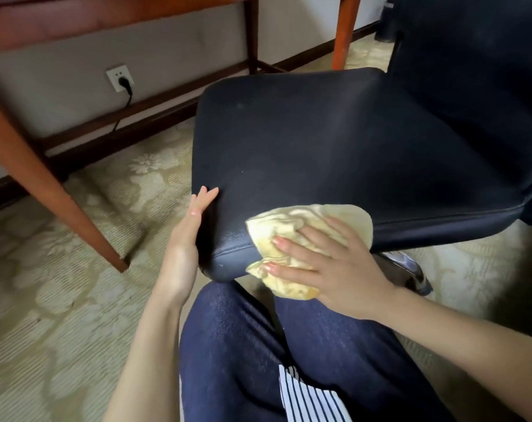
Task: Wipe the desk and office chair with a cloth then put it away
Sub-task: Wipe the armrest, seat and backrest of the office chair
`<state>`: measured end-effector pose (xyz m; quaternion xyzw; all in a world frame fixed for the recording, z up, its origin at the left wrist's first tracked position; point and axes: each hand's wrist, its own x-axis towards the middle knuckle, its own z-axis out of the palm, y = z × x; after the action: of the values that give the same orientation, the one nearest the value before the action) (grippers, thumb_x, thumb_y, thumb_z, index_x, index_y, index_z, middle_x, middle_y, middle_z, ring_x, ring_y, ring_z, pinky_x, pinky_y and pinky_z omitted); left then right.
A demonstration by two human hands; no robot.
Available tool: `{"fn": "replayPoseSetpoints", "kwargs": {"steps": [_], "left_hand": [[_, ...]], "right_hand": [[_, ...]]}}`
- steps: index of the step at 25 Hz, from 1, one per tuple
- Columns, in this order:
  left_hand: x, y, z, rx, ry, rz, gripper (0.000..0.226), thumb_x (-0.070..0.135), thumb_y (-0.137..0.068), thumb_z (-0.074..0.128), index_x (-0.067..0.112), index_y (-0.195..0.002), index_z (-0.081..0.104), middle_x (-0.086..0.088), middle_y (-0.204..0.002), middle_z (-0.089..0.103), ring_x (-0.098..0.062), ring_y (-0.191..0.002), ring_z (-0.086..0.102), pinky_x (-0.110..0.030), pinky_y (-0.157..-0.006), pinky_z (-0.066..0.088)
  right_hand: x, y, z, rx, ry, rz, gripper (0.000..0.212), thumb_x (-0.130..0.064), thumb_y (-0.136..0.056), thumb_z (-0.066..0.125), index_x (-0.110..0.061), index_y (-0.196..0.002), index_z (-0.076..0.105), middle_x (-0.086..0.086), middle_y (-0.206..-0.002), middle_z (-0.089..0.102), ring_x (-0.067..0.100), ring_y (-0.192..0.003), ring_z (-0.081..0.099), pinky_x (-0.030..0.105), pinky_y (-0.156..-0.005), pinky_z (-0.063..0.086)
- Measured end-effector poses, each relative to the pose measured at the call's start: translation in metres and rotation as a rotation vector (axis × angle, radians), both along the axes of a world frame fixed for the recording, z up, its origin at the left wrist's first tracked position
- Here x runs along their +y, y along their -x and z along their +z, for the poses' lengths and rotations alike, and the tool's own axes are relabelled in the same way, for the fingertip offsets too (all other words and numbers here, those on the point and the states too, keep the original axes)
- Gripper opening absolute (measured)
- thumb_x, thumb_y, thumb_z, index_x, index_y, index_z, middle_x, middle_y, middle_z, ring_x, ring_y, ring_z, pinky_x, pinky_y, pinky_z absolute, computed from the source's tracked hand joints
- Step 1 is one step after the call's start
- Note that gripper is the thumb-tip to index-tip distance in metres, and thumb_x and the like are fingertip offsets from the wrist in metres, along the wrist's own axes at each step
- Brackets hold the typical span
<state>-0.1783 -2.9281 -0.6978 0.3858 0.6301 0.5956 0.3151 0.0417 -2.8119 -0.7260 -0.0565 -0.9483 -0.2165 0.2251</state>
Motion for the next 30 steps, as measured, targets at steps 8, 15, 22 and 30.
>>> {"fn": "replayPoseSetpoints", "kwargs": {"steps": [8,15,22,30], "left_hand": [[-0.019,0.014,0.004,-0.215,-0.032,0.3,0.045,0.044,-0.102,0.023,0.025,-0.13,0.053,0.007,-0.136,0.053,-0.004,-0.125,0.048,-0.04,-0.115,0.028],[-0.005,-0.001,0.04,0.204,0.039,0.411,0.034,0.027,-0.1,0.036,0.022,-0.123,0.061,0.021,-0.12,0.059,0.017,-0.108,0.047,0.001,-0.089,0.03],[0.06,-0.046,0.061,0.432,0.05,0.176,0.034,0.029,-0.099,0.042,0.025,-0.13,0.055,0.011,-0.137,0.051,-0.006,-0.134,0.037,-0.026,-0.113,0.025],[0.136,-0.114,0.048,0.845,0.204,-0.271,0.05,0.04,-0.1,0.035,0.022,-0.147,0.031,0.0,-0.157,0.02,-0.017,-0.147,0.002,-0.041,-0.117,-0.004]], "right_hand": [[-0.042,0.112,0.034,-0.389,-0.176,0.185,0.041,-0.022,-0.095,0.03,-0.033,-0.124,0.057,-0.01,-0.143,0.044,0.022,-0.144,0.019,0.047,-0.118,0.003],[-0.016,0.06,0.035,-0.28,0.023,0.124,0.046,-0.023,-0.092,0.042,-0.034,-0.136,0.05,-0.008,-0.151,0.035,0.022,-0.145,0.019,0.045,-0.118,0.013],[0.023,-0.066,0.028,-0.148,0.161,-0.186,0.059,-0.025,-0.086,0.042,-0.041,-0.143,0.032,-0.009,-0.151,0.029,0.024,-0.142,0.022,0.038,-0.118,0.012],[0.054,-0.139,0.056,0.066,0.766,-0.573,0.055,-0.042,-0.089,0.033,-0.041,-0.144,0.028,-0.015,-0.154,0.024,0.012,-0.144,0.018,0.042,-0.118,0.017]]}}
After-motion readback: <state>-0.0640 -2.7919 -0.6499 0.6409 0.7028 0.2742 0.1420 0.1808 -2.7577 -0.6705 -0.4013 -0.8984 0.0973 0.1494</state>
